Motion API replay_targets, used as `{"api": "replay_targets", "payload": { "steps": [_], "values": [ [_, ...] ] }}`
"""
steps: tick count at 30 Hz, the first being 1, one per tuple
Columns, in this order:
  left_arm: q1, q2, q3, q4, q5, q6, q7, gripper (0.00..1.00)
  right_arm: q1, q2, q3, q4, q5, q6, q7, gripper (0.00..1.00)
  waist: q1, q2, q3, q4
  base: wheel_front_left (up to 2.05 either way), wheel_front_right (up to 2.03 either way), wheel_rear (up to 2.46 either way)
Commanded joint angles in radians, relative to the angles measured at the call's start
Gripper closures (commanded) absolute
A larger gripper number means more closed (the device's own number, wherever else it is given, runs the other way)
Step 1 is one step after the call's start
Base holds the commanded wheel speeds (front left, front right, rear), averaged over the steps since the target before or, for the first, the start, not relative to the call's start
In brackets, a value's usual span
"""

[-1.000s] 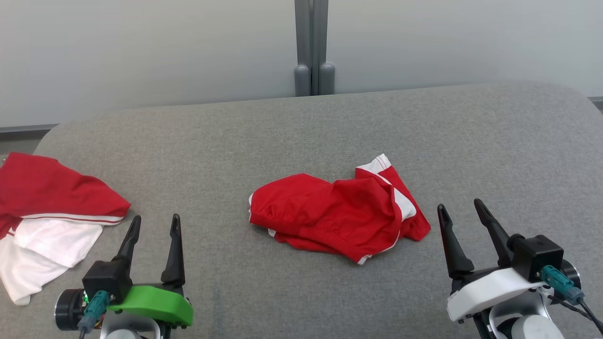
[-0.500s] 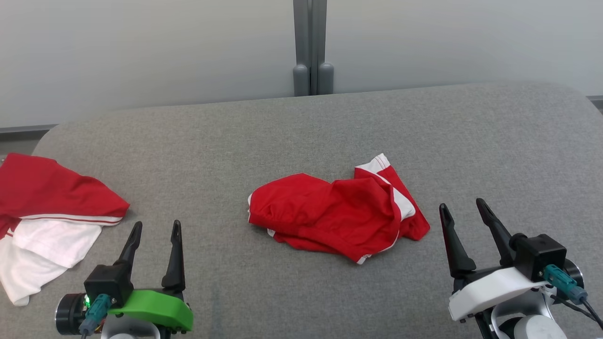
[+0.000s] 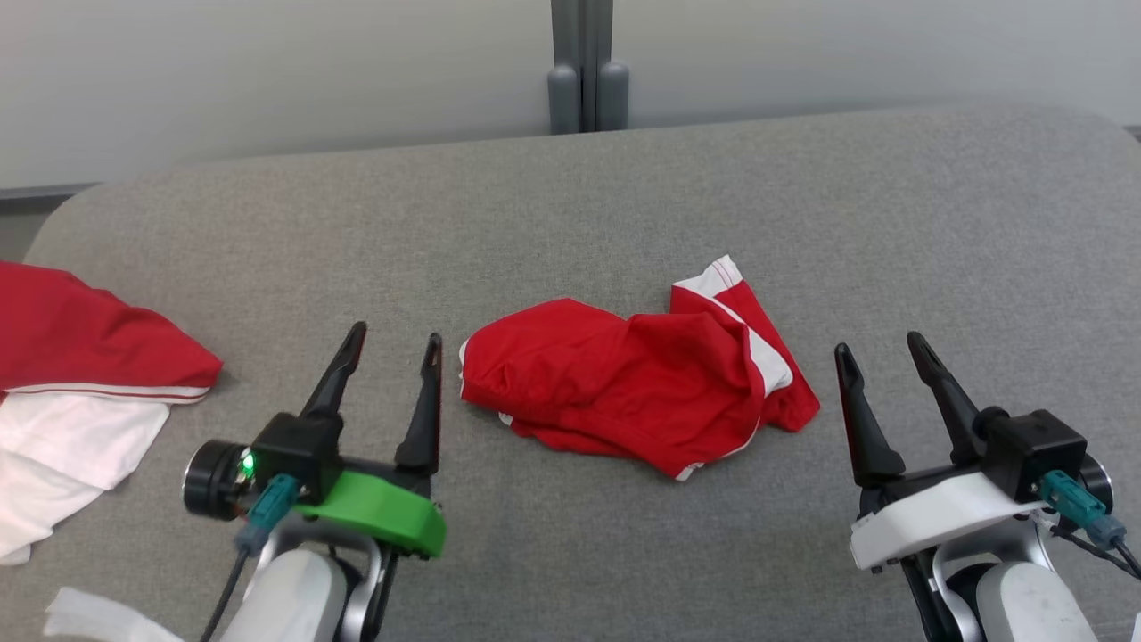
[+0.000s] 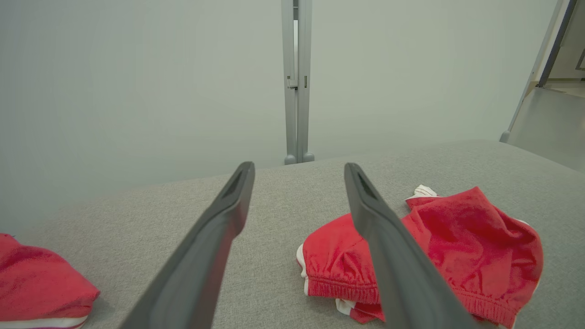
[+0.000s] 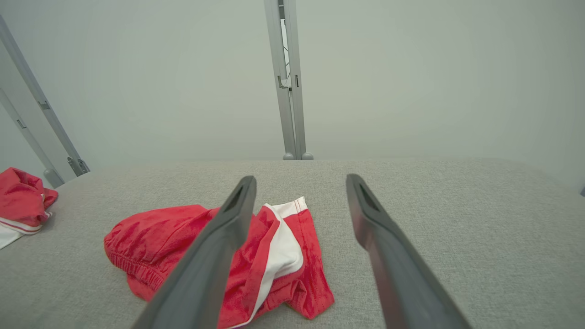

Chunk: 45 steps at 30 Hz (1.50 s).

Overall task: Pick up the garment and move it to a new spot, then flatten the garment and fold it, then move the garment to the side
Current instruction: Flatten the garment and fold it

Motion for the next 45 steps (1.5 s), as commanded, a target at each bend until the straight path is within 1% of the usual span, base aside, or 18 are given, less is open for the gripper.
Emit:
{"api": "replay_targets", "payload": {
  "steps": [1, 2, 6, 9, 12, 16, 21, 23, 25, 26, 31, 36, 41, 45],
  "values": [
    [-0.037, -0.010, -0.019, -0.001, 0.018, -0.013, 0.012, 0.00, -0.024, -0.007, -0.001, -0.003, -0.002, -0.001, -0.003, 0.00, 0.0000, 0.0000, 0.077, -0.022, 0.00, 0.00, 0.00],
    [-0.054, -0.019, -0.037, -0.001, 0.022, -0.021, 0.021, 0.00, -0.032, -0.010, 0.000, -0.005, -0.003, -0.001, -0.004, 0.00, 0.0000, 0.0000, 0.093, -0.027, 0.00, 0.00, 0.00],
    [-0.114, -0.069, -0.128, 0.037, 0.039, -0.074, 0.057, 0.00, -0.066, -0.011, -0.006, 0.003, -0.001, -0.001, -0.015, 0.00, 0.0000, 0.0000, 0.146, -0.049, 0.00, 0.00, 0.00],
    [-0.140, -0.100, -0.196, 0.090, 0.045, -0.115, 0.090, 0.00, -0.083, -0.009, -0.011, 0.014, 0.004, -0.001, -0.025, 0.00, 0.0000, 0.0000, 0.173, -0.069, 0.00, 0.00, 0.00],
    [-0.161, -0.128, -0.258, 0.149, 0.034, -0.145, 0.113, 0.00, -0.096, -0.008, -0.012, 0.023, 0.009, -0.001, -0.038, 0.00, 0.0000, 0.0000, 0.198, -0.087, 0.00, 0.00, 0.00],
    [-0.197, -0.145, -0.319, 0.222, 0.024, -0.167, 0.138, 0.00, -0.117, -0.005, -0.009, 0.033, 0.013, -0.001, -0.053, 0.00, 0.0000, 0.0000, 0.229, -0.108, 0.00, 0.00, 0.00],
    [-0.239, -0.154, -0.371, 0.311, 0.005, -0.180, 0.166, 0.00, -0.136, -0.003, -0.008, 0.048, 0.016, -0.001, -0.068, 0.00, 0.0000, 0.0000, 0.253, -0.125, 0.00, 0.00, 0.00],
    [-0.251, -0.156, -0.379, 0.345, -0.003, -0.183, 0.174, 0.10, -0.141, -0.003, -0.010, 0.055, 0.016, -0.001, -0.074, 0.00, 0.0000, 0.0000, 0.258, -0.128, 0.00, 0.00, 0.00],
    [-0.263, -0.157, -0.385, 0.373, -0.008, -0.182, 0.173, 0.53, -0.144, -0.002, -0.012, 0.060, 0.016, -0.001, -0.077, 0.00, 0.0000, 0.0000, 0.261, -0.128, 0.00, 0.00, 0.00],
    [-0.267, -0.158, -0.387, 0.383, -0.011, -0.184, 0.166, 1.00, -0.144, -0.002, -0.014, 0.064, 0.016, -0.001, -0.079, 0.00, 0.0000, 0.0000, 0.261, -0.127, 0.00, 0.00, 0.00],
    [-0.279, -0.158, -0.394, 0.378, -0.025, -0.187, 0.127, 1.00, -0.139, -0.001, -0.025, 0.080, 0.018, -0.001, -0.087, 0.00, 0.0000, 0.0000, 0.243, -0.108, 0.00, 0.00, 0.00],
    [-0.259, -0.126, -0.375, 0.285, -0.033, -0.170, 0.108, 1.00, -0.130, 0.000, -0.027, 0.090, 0.020, -0.001, -0.086, 0.00, 0.0000, 0.0000, 0.215, -0.081, 0.00, 0.00, 0.00],
    [-0.227, -0.062, -0.329, 0.141, -0.055, -0.129, 0.136, 1.00, -0.120, 0.001, -0.030, 0.093, 0.025, -0.001, -0.084, 0.00, 0.0000, 0.0000, 0.200, -0.056, 0.00, 0.00, 0.00],
    [-0.200, 0.001, -0.269, 0.033, -0.079, -0.081, 0.182, 1.00, -0.122, 0.001, -0.030, 0.091, 0.029, -0.001, -0.080, 0.00, 0.0000, 0.0000, 0.199, -0.047, 0.00, 0.00, 0.00]
  ]
}}
